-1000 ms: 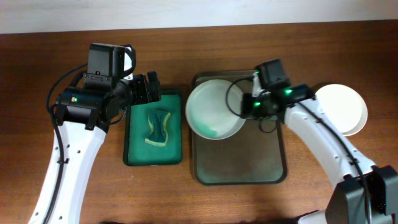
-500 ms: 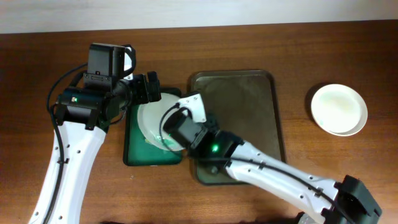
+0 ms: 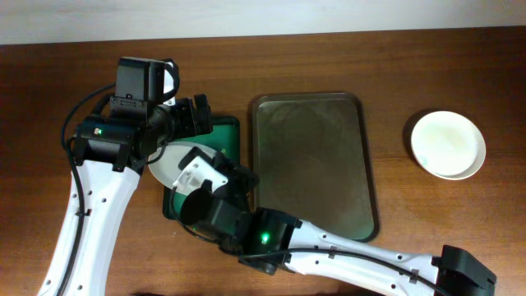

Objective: Clean dirty plates on tray and stack at the side
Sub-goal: 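Lift the green-printed plate with the right gripper and tilt it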

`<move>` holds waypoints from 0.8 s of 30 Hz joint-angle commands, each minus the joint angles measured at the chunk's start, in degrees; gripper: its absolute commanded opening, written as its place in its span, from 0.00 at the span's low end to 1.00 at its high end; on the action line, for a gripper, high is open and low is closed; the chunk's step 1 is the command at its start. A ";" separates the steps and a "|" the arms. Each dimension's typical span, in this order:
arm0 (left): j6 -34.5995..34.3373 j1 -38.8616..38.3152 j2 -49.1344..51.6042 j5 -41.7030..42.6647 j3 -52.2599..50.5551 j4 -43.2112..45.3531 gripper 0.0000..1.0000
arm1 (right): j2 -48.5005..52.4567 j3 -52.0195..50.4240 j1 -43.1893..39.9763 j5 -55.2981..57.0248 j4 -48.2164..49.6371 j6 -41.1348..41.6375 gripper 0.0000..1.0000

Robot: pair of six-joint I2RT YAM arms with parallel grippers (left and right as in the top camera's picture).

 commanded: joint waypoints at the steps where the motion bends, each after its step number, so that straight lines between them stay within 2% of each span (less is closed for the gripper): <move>1: 0.28 0.15 0.09 -0.37 0.13 -0.04 0.99 | -1.07 1.14 1.79 6.82 1.99 -8.48 0.04; 11: 0.28 0.15 0.09 -0.35 0.13 -0.07 0.99 | -1.07 1.11 1.81 8.13 2.91 -8.85 0.04; 13: 0.28 0.15 0.09 -0.35 0.13 -0.07 0.99 | -1.07 1.05 1.68 7.82 0.94 -1.51 0.04; 15: 0.28 0.15 0.09 -0.35 0.13 -0.07 0.99 | -1.03 0.96 1.62 6.32 -4.20 11.80 0.04; 17: 0.28 0.15 0.09 -0.35 0.13 -0.07 0.99 | -1.03 0.96 0.61 -0.48 -9.73 21.86 0.04; 19: 0.28 0.15 0.09 -0.37 0.13 -0.07 0.99 | -1.03 0.96 -2.58 -13.81 -17.73 37.64 0.04; 20: 0.28 0.15 0.09 -0.35 0.13 -0.07 0.99 | -1.03 0.96 -4.02 -18.93 -18.84 40.50 0.04; 24: 0.28 0.15 0.09 -0.37 0.13 -0.07 0.99 | -2.67 0.98 -16.11 -42.66 -18.58 40.83 0.04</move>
